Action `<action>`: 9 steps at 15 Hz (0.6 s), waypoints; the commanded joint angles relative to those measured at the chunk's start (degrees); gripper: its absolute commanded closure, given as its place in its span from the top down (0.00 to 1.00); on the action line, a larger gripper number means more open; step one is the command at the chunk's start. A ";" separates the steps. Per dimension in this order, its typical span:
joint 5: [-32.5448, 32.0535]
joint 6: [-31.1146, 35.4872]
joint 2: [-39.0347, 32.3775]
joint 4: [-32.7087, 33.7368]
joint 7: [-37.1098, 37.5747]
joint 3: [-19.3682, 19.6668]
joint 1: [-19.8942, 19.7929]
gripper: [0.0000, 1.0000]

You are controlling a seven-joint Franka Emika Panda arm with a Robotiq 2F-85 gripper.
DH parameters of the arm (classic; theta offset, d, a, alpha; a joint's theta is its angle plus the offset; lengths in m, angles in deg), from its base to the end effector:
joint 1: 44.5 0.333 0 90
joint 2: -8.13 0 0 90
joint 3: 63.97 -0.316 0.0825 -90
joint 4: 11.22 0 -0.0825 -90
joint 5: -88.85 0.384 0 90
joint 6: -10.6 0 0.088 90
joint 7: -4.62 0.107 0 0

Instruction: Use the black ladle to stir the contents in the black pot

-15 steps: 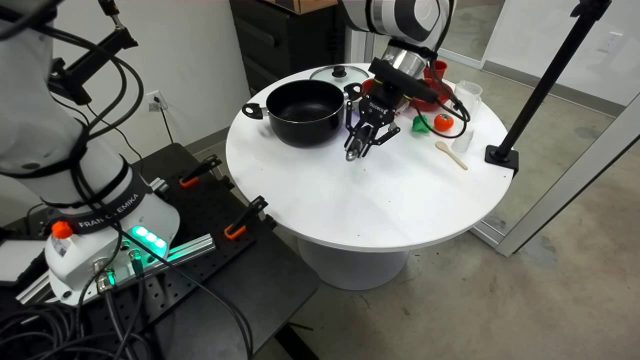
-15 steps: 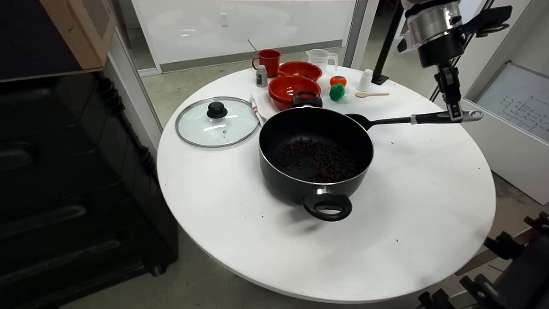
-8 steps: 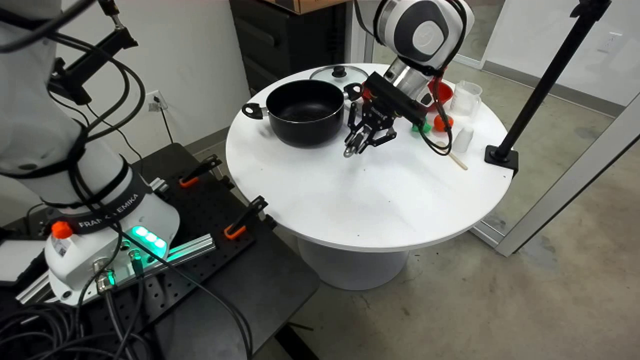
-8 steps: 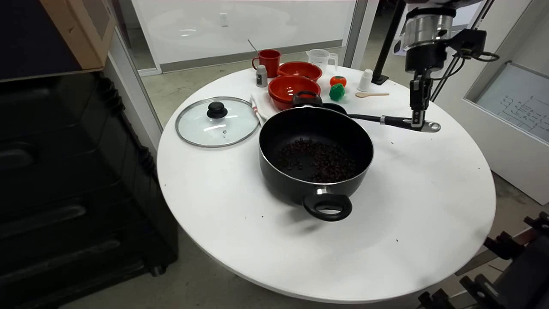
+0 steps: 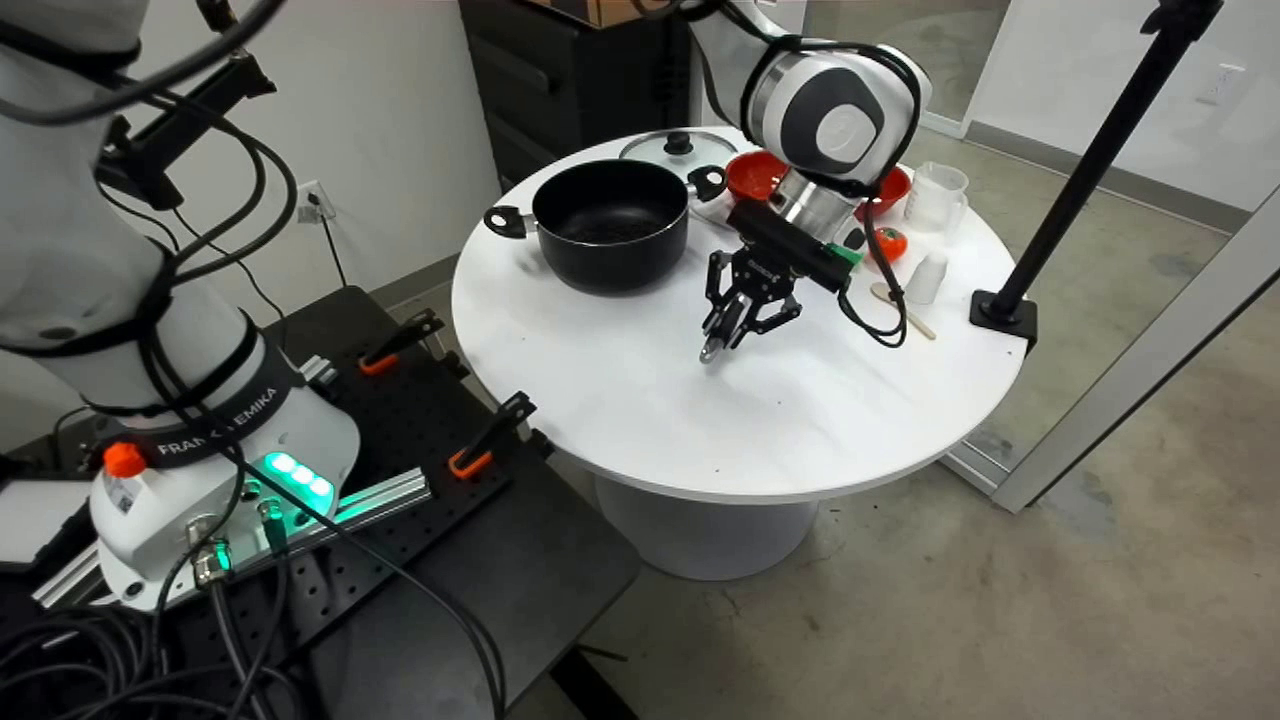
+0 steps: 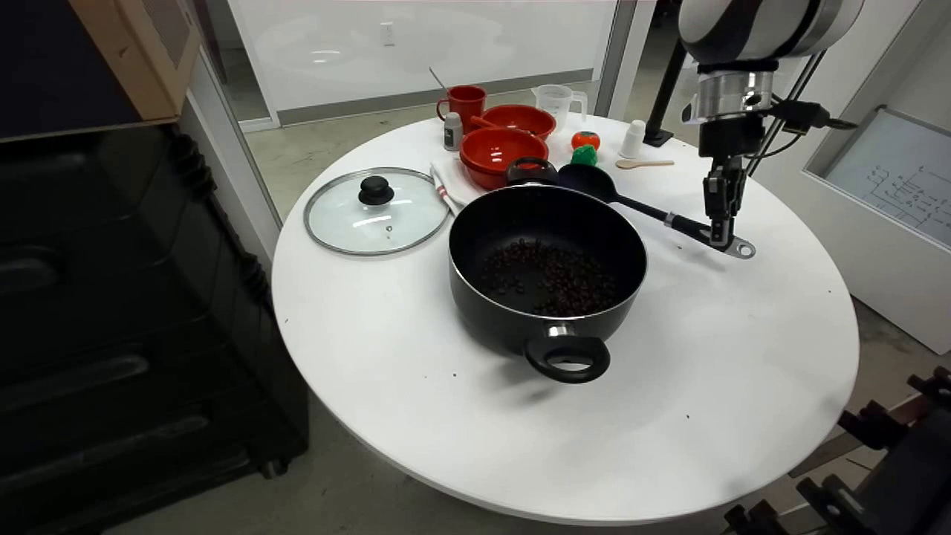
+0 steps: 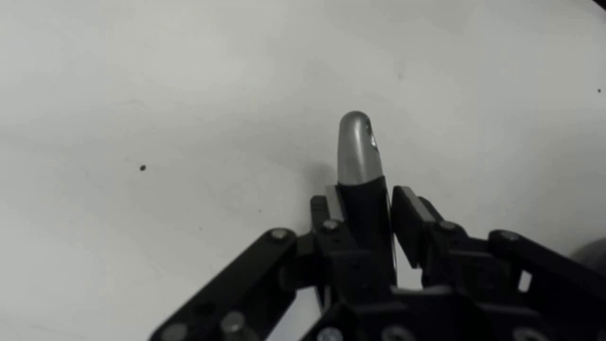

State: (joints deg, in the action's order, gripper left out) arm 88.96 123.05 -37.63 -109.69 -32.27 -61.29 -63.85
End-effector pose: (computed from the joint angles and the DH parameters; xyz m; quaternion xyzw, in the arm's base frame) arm 0.5508 -0.2223 0.0942 -0.9535 -0.1260 0.2465 0.1194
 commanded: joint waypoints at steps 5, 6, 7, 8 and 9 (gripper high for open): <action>-9.02 -0.45 -3.24 1.45 1.65 2.41 1.68 0.44; -9.71 -0.44 -3.38 1.45 1.58 2.42 1.69 0.59; -10.31 -0.32 -3.45 1.46 1.61 2.45 1.70 0.64; -10.98 -0.12 -3.52 1.45 1.57 2.50 1.75 0.72; -11.52 0.02 -3.57 1.47 1.63 2.56 1.80 0.79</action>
State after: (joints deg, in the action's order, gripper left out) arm 79.62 123.05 -40.35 -109.45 -31.42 -59.59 -63.09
